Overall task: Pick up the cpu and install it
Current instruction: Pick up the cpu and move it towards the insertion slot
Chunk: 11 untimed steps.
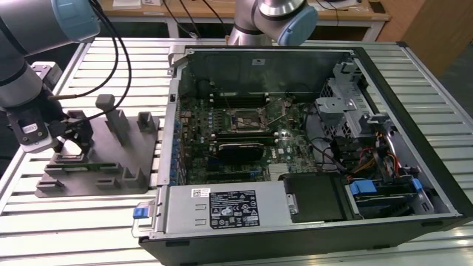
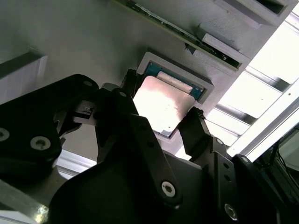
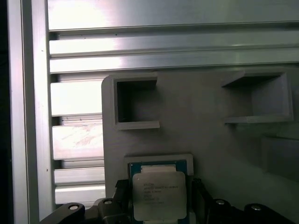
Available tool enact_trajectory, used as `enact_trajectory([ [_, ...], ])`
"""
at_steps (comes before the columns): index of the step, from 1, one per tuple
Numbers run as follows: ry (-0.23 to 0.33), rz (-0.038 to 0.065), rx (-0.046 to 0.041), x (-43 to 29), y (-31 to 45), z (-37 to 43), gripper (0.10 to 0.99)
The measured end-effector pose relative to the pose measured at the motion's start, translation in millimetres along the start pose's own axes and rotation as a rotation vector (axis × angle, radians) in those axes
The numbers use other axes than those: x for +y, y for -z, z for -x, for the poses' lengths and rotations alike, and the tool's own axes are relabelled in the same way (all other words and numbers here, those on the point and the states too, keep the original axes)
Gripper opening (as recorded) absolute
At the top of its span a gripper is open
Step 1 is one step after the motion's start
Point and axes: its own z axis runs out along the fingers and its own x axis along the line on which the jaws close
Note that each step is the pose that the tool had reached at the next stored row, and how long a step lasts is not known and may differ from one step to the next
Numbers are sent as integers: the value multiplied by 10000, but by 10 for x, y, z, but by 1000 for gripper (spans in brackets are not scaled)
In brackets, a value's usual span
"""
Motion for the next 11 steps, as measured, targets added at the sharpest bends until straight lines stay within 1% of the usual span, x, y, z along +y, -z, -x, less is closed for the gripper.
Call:
enact_trajectory([
  [4, 0, 0, 0, 0, 0, -1, 635],
  [5, 0, 0, 0, 0, -1, -2, 561],
  [11, 0, 0, -1, 0, -2, -3, 561],
])
